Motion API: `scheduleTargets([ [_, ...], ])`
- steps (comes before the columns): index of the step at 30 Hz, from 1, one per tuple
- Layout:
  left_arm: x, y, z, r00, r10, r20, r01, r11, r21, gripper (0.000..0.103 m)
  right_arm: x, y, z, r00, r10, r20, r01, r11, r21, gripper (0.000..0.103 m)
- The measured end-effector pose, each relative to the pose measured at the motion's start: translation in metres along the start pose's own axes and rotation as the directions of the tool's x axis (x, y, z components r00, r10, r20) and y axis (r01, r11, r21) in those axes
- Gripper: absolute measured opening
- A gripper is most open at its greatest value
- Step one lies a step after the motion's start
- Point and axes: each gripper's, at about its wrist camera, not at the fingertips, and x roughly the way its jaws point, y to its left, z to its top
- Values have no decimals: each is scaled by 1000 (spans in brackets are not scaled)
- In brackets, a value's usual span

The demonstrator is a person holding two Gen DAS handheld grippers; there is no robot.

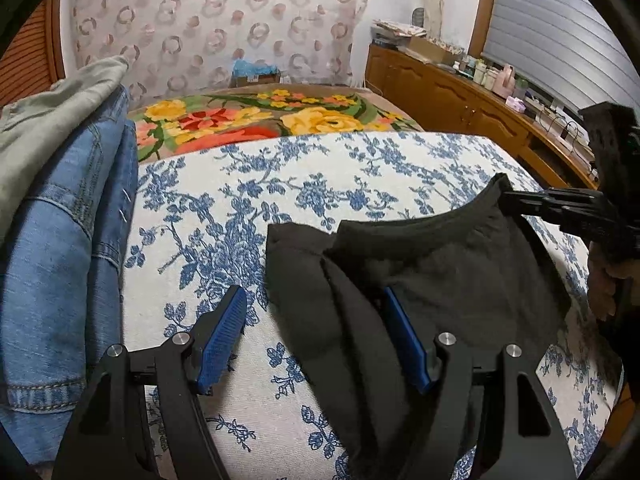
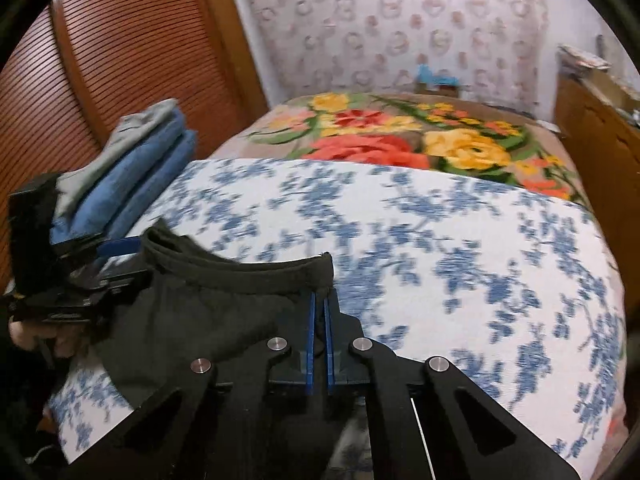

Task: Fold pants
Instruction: 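Move both open grippers to the folded garment's edge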

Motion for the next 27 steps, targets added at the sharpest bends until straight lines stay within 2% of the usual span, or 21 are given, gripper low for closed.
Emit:
scheduleTargets([
  [7, -11, 3, 5, 999, -1, 34, 1, 1000, -15, 71, 7, 2, -1, 999, -4, -35, 4, 1000, 4, 4],
  [13, -21, -2, 3, 999, -7, 43, 7, 1000, -15, 64, -6, 7, 1, 1000, -17, -22, 17, 1000, -13, 4],
  [20, -34, -13, -2, 998, -10, 56, 10, 1000, 8, 63, -24, 15, -9, 999, -48, -13, 48, 999, -23, 19],
  [27, -50, -21, -12, 997, -7, 73, 6, 1000, 21, 63, -43, 19, -21, 997, -80, -9, 80, 997, -19, 28],
])
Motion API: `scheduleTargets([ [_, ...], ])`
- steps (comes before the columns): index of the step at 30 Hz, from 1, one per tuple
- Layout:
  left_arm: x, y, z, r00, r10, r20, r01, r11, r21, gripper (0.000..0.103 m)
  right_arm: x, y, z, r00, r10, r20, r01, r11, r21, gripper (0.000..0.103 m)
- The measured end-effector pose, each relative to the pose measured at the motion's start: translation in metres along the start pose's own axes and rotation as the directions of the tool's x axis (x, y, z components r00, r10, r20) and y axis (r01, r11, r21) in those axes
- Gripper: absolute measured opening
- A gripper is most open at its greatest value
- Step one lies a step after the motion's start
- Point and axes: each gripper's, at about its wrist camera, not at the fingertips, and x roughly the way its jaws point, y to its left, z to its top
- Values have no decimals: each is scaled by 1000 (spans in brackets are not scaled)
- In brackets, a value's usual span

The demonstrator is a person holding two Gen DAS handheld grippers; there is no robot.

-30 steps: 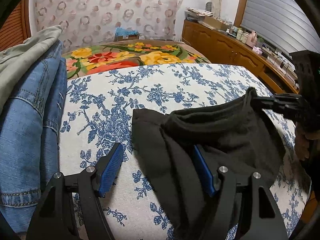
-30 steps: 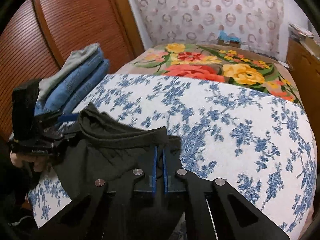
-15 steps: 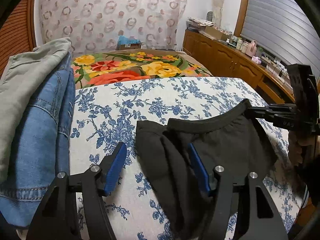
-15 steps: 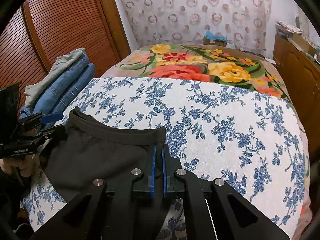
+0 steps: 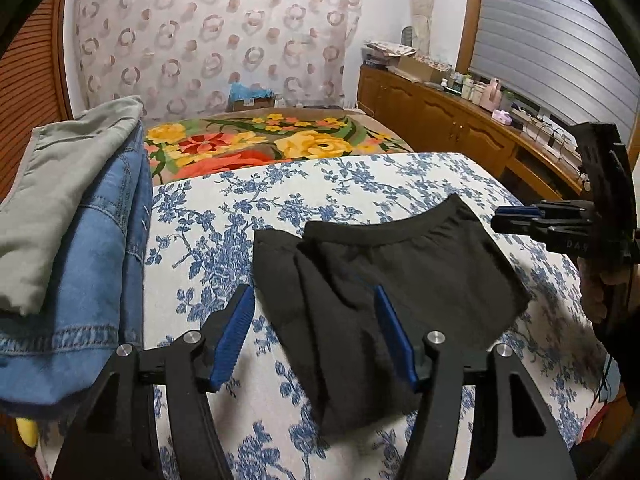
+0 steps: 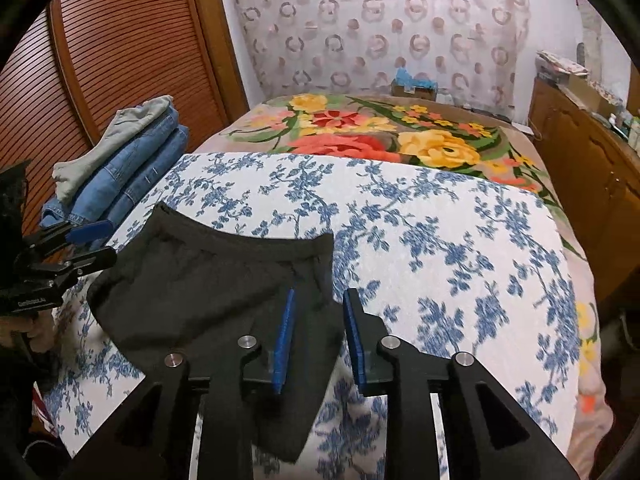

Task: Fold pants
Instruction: 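Move both open grippers to the folded garment's edge, then close both grippers on the folded garment's edge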

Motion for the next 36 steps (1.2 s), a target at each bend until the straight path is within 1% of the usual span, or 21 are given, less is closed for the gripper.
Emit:
scheduleTargets([
  [4, -7, -4, -10, 1000, -2, 4, 2, 1000, 5, 63, -10, 1, -11, 1000, -8, 0, 8, 1000, 4, 31],
  [6, -9, -5, -16, 1000, -5, 3, 5, 1000, 6, 61, -16, 2, -17, 1000, -8, 0, 8, 1000, 9, 32],
  [10, -12, -8, -27, 1000, -17, -8, 17, 1000, 4, 57, -22, 4, -31, 1000, -3, -14, 4, 1000, 17, 32],
  [16, -18, -15, -42, 999, -26, -24, 27, 1000, 13, 54, -29, 9, -51, 999, 12, -42, -11, 1000, 20, 32],
  [21, -15, -15, -49, 998, -28, -47, 29, 1000, 8, 53, -31, 12, -61, 998, 25, -58, -24, 999, 27, 32],
  [24, -9, -13, -50, 997, -45, -65, 45, 999, 3, 45, -28, 13, -65, 997, 28, -66, -26, 999, 32, 32],
  [25, -8, -14, -50, 996, -52, -71, 52, 999, 3, 41, -27, 13, -66, 997, 30, -67, -27, 999, 35, 32],
  [30, -6, -19, -50, 995, -59, -77, 60, 998, 16, 33, -24, 14, -66, 998, 28, -65, -26, 999, 41, 32],
  [32, -6, -20, -50, 995, -62, -78, 64, 998, 20, 24, -23, 15, -66, 998, 23, -62, -20, 999, 39, 32],
  [35, -8, -19, -50, 995, -69, -73, 70, 997, 18, 19, -22, 19, -68, 998, 16, -56, -15, 1000, 18, 32],
  [36, -9, -19, -50, 995, -73, -71, 74, 997, 18, 18, -22, 20, -68, 998, 21, -55, -21, 1000, 10, 29],
])
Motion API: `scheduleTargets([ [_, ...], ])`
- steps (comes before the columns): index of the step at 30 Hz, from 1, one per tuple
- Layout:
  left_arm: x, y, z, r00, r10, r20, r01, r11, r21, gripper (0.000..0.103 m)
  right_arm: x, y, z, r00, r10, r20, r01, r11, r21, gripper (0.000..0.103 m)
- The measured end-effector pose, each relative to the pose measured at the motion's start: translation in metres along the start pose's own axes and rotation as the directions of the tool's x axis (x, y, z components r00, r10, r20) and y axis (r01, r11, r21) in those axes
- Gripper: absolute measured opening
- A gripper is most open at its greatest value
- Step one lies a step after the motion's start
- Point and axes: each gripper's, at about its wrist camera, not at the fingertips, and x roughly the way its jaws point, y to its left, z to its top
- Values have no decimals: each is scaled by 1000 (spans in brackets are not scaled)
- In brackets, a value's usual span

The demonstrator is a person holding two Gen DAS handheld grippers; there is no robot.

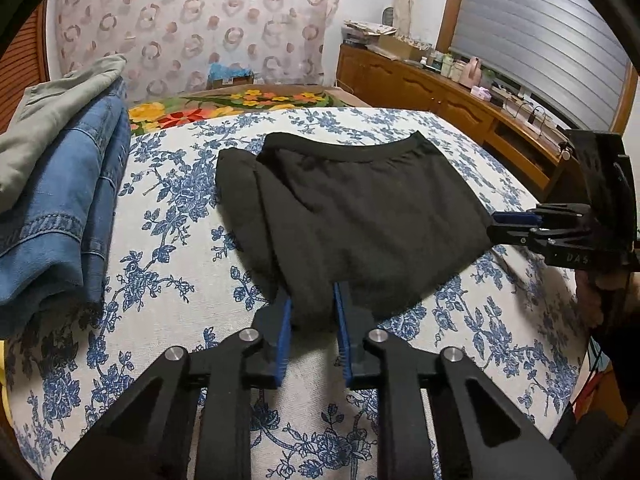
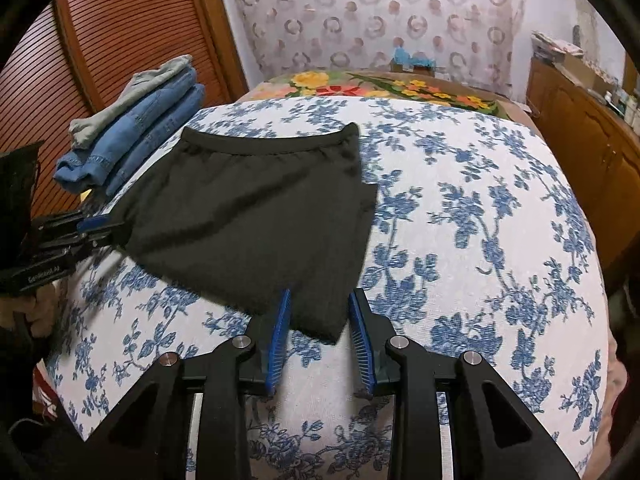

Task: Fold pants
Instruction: 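Close both grippers on the folded garment's edge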

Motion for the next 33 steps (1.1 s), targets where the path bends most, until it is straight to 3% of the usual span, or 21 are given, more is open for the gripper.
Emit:
scheduleTargets([
  [3, -6, -1, -1, 1000, -9, 23, 9, 1000, -5, 13, 1, 1, -1, 1000, 6, -6, -6, 1000, -18, 10],
  [5, -10, -2, 0, 999, -11, 37, 12, 1000, -11, 13, 0, 0, 0, 1000, 21, -8, -21, 1000, -9, 8],
  [22, -72, -22, -46, 996, -30, 78, 32, 999, -20, 13, -64, 27, -43, 998, 50, 40, -50, 999, -16, 6],
  [33, -98, -38, -80, 998, -28, 48, 28, 1000, -7, 13, -98, 37, -76, 996, 82, 36, -81, 996, -22, 6],
])
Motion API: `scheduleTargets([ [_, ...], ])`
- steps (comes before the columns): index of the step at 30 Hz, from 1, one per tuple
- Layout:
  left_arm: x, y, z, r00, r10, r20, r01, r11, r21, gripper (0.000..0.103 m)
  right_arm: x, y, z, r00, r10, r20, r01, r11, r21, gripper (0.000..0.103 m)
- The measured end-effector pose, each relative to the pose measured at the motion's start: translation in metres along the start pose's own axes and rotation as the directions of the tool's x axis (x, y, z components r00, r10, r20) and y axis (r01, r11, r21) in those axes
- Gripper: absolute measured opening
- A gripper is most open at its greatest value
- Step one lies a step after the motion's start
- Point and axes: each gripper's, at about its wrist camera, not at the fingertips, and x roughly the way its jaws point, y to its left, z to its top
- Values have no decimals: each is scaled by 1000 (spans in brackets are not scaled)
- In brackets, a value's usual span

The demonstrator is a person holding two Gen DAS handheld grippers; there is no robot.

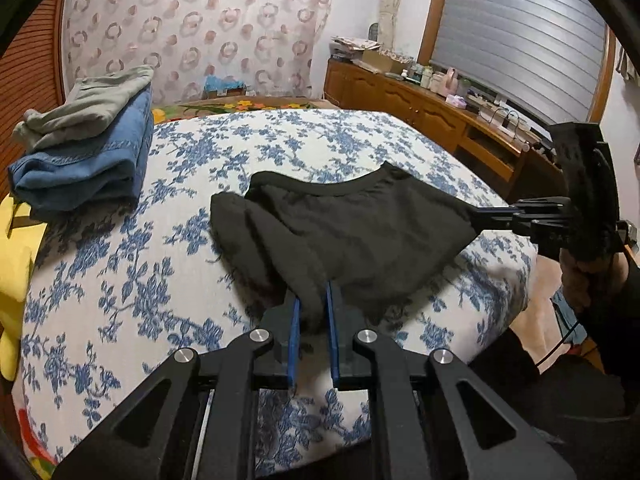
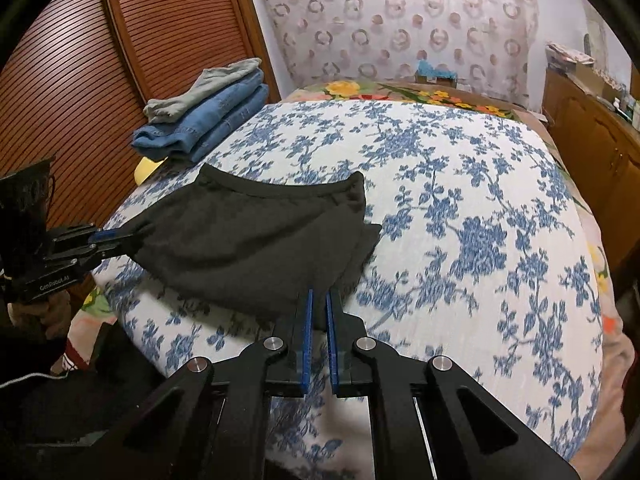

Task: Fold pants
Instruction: 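Close both grippers on the folded garment's edge, then open both grippers to release the garment edge, then move both open grippers to the garment's waistband end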

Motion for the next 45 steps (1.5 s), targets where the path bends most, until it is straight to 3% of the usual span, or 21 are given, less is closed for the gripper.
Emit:
scheduleTargets([
  [6, 9, 1, -5, 999, 15, -37, -16, 1000, -11, 14, 7, 5, -7, 1000, -2, -31, 3, 1000, 6, 6],
  [9, 10, 2, -6, 999, 22, -42, -23, 1000, -15, 20, 7, 8, -6, 1000, -17, -26, 17, 1000, -3, 6],
  [12, 7, 6, -5, 999, 32, -22, -33, 999, -28, 33, 3, 11, -3, 999, -29, -13, 29, 999, -23, 6],
  [14, 4, 9, -2, 999, 36, -6, -36, 999, -38, 49, -2, 14, -3, 999, -42, 0, 42, 998, -38, 6],
  [16, 2, 12, 0, 999, 35, 3, -35, 998, -46, 55, -6, 17, -2, 998, -52, 19, 53, 998, -41, 6],
  [19, 3, 15, 4, 999, 50, 4, -50, 998, -48, 77, -10, 19, 1, 997, -58, 41, 60, 997, -46, 7],
  [24, 15, 21, 9, 999, 50, -19, -51, 997, -53, 79, -9, 23, 5, 995, -73, 63, 77, 996, -55, 21],
  [31, 38, 26, 18, 997, 66, -51, -69, 996, -54, 79, 17, 25, 14, 997, -75, 31, 77, 995, -65, 31],
  [36, 46, 29, 28, 993, 116, -37, -118, 991, -57, 79, 41, 19, 23, 997, -80, 18, 81, 996, -46, 45],
  [45, 63, 39, 46, 993, 114, -42, -117, 989, -92, 79, 75, 2, 40, 993, -115, 6, 115, 993, 1, 48],
])
